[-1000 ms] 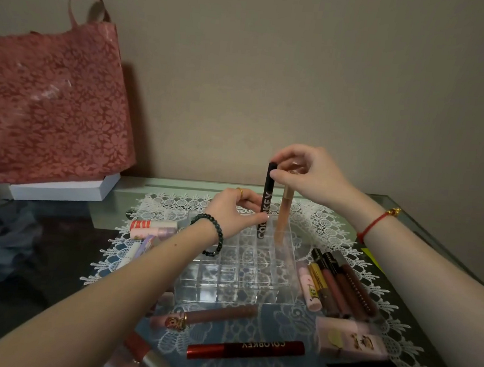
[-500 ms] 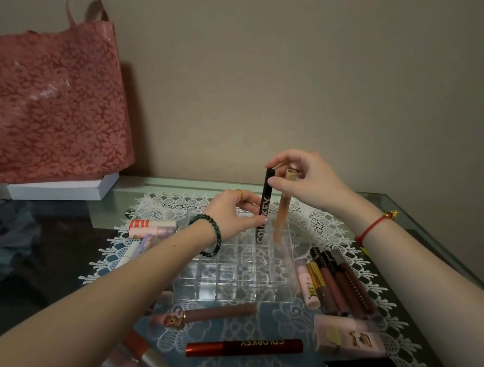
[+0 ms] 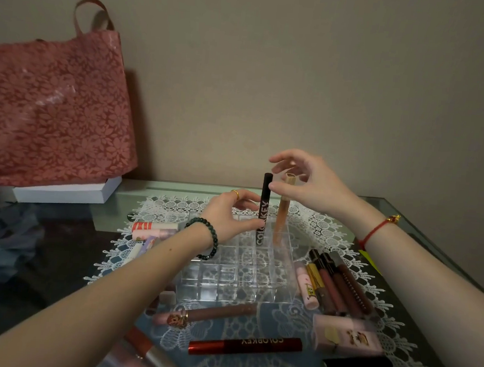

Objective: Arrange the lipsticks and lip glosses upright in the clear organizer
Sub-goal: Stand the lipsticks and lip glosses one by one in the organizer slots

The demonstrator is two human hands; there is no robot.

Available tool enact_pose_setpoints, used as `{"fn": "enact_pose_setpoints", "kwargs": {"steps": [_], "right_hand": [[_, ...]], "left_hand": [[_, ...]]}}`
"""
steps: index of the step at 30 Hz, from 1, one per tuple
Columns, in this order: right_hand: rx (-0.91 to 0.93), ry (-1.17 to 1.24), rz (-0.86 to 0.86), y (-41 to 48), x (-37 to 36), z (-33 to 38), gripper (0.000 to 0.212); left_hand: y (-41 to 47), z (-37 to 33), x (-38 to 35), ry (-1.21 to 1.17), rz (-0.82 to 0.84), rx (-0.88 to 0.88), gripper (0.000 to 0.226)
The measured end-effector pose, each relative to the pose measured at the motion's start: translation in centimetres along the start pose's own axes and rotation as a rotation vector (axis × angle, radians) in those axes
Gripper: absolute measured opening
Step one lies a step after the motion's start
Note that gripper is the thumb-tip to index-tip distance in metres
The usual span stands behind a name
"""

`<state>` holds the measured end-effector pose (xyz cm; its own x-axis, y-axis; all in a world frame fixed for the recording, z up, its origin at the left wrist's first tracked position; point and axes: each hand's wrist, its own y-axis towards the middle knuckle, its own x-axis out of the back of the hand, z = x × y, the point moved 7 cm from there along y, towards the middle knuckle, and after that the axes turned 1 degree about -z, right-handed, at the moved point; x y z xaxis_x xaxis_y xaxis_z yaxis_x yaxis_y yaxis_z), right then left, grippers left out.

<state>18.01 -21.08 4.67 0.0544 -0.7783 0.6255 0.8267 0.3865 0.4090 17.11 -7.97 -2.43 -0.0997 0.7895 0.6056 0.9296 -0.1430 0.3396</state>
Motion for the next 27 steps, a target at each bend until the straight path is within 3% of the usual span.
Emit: {"fn": "enact_pose_setpoints", "kwargs": {"steps": [10,17,27], "right_hand": [[0.020,-0.076,-0.079,-2.9,2.4,1.9,0.046],[0.053,-0.097,-0.093,-6.5,2.9,3.9,0.049],[0.060,-0.172,0.090,-12.2,-1.6,4.4,0.055]], "left_hand": [[-2.8,-1.0,2.8,0.093,-0.044,-0.048,0.056],[-7.6,-2.6,3.8,0.202,-0.007,-0.115,0.057],[-14.0,-2.3,1.3,0.307,0.134,-0.179,0.046]]}}
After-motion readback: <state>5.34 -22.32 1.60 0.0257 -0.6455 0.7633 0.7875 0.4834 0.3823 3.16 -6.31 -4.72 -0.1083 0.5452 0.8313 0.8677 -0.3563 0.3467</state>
